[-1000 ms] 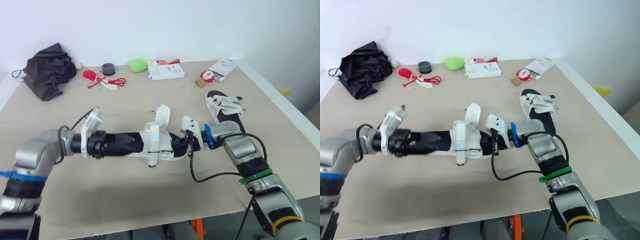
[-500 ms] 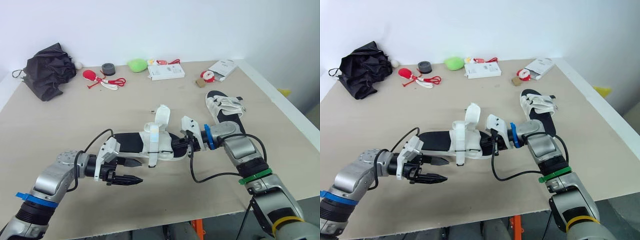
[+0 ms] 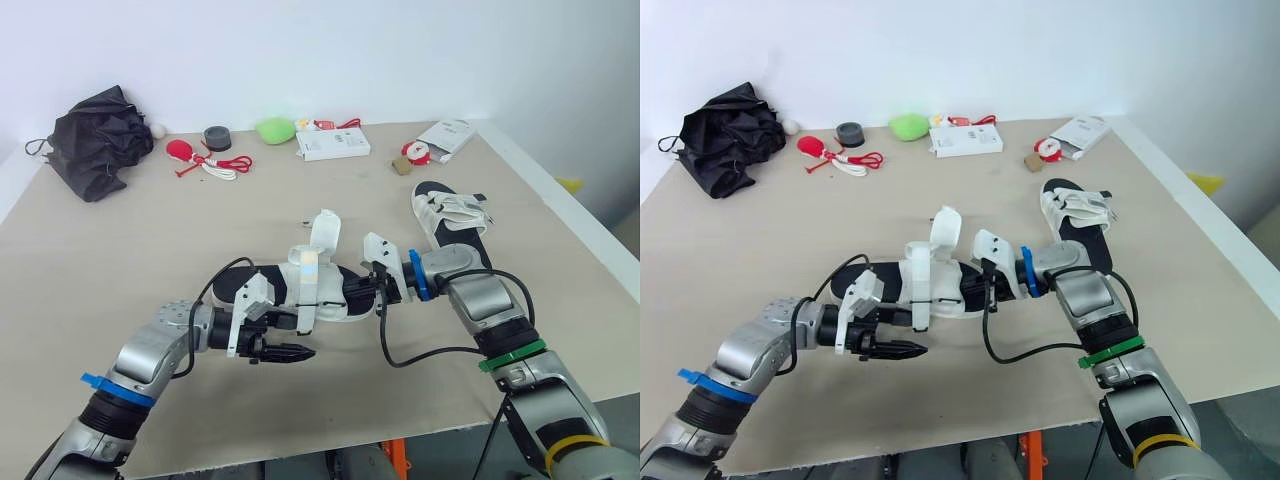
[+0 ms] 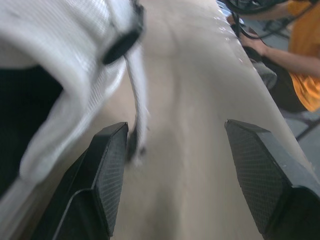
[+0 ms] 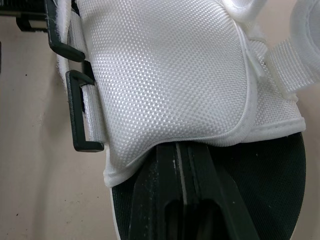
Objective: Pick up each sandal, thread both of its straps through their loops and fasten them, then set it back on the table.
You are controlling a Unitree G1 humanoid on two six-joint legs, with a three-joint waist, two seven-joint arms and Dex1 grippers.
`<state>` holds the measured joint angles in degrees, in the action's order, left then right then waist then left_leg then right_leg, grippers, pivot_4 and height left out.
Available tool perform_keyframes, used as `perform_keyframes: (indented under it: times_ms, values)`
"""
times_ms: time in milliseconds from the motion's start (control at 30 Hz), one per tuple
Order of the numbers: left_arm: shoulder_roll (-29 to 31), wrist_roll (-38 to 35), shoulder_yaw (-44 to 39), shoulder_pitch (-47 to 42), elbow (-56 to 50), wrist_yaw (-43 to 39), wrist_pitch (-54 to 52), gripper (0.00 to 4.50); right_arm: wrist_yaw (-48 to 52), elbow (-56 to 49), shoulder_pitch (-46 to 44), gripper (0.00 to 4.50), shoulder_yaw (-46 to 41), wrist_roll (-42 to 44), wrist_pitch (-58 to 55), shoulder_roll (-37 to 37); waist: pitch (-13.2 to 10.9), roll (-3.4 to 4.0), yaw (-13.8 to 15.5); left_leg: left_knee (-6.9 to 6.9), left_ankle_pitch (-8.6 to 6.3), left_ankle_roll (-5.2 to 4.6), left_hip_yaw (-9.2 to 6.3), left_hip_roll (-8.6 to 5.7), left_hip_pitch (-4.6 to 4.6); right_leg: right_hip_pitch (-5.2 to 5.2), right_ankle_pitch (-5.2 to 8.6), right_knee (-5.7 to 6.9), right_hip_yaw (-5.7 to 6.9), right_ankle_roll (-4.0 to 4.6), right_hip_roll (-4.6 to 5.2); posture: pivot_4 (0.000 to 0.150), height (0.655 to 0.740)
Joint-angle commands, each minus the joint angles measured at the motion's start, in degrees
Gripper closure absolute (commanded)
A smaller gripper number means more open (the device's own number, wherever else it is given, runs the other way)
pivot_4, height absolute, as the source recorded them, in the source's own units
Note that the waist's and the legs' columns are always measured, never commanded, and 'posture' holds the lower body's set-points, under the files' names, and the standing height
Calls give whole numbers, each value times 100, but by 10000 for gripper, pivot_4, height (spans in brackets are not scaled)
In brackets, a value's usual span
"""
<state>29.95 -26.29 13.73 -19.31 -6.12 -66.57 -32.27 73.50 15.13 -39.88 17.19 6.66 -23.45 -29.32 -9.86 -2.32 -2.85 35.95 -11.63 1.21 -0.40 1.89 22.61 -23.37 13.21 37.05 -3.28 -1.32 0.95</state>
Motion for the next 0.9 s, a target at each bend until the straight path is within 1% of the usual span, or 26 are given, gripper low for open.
perform_keyframes:
  times_ms: [33, 100, 200, 333, 400, 567, 667, 700, 767, 900]
  values:
    - [-63, -56, 32, -76, -209, 129, -179, 13175, -97, 204, 238, 45000, 242, -214, -196, -64, 0, 0, 0, 0, 0, 0, 0, 0, 0, 0, 0, 0, 0, 0, 0, 1500, 7400]
    - [-100, -44, 56, -79, -192, 172, -205, 13175, -99, 197, 252, 45000, 237, -215, -196, -77, 0, 0, 0, 0, 0, 0, 0, 0, 0, 1, 0, 0, 0, 0, 0, 1500, 7400]
    - [-170, -108, 9, -88, -140, 211, -286, 20885, -92, 189, 266, 45000, 220, -209, -199, -100, 0, 0, 2, 0, 0, 0, 0, -1, 0, 2, 0, 0, 0, 0, 1, 1500, 7400]
    - [-112, -162, -49, -76, -93, 101, -338, 38100, -79, 178, 261, 45000, 214, -207, -212, -123, 0, 0, 2, 0, 0, 0, -1, -2, 0, 2, 0, 0, 0, 0, 1, 1500, 7400]
    - [10, -248, -31, -47, -156, -86, -412, 43993, -69, 182, 250, 45000, 213, -205, -211, -128, 0, 0, 7, 0, 0, 0, -1, -3, 0, 3, 0, 0, 0, 0, 2, 1500, 7400]
    - [767, -448, 215, 67, -679, -906, -709, 43993, -54, 203, 211, 45000, 223, -198, -212, -120, 0, 1, 4, 0, 0, 0, -1, -1, 0, 0, 2, -1, 0, 2, 0, 1500, 7400]
    - [1148, -593, 364, -51, -886, -1318, -957, 43993, -45, 193, 222, 45000, 223, -200, -213, -129, -1, 1, 5, -4, 0, 0, -1, -1, 0, -2, 6, -1, 0, 4, 1, 1500, 7400]
    - [1261, -771, 330, -154, -972, -1438, -1177, 43993, -41, 186, 225, 45000, 224, -198, -217, -132, -1, 1, 6, -4, 0, 0, -1, -2, 0, -1, 6, -1, 1, 4, 3, 1500, 7400]
    - [1332, -1147, 164, -380, -1069, -1503, -1598, 43993, -40, 175, 233, 45000, 223, -195, -224, -138, -1, 1, 7, -3, 0, 0, -2, -2, 0, -2, 6, -1, 2, 5, 3, 1500, 7400]
    - [1057, -2094, -355, -966, -1027, -1172, -2540, 43993, -43, 146, 262, 45000, 223, -192, -233, -154, -1, 1, 7, 0, 0, 0, -5, -2, 1, 0, 6, -1, 4, 4, 3, 1500, 7400]
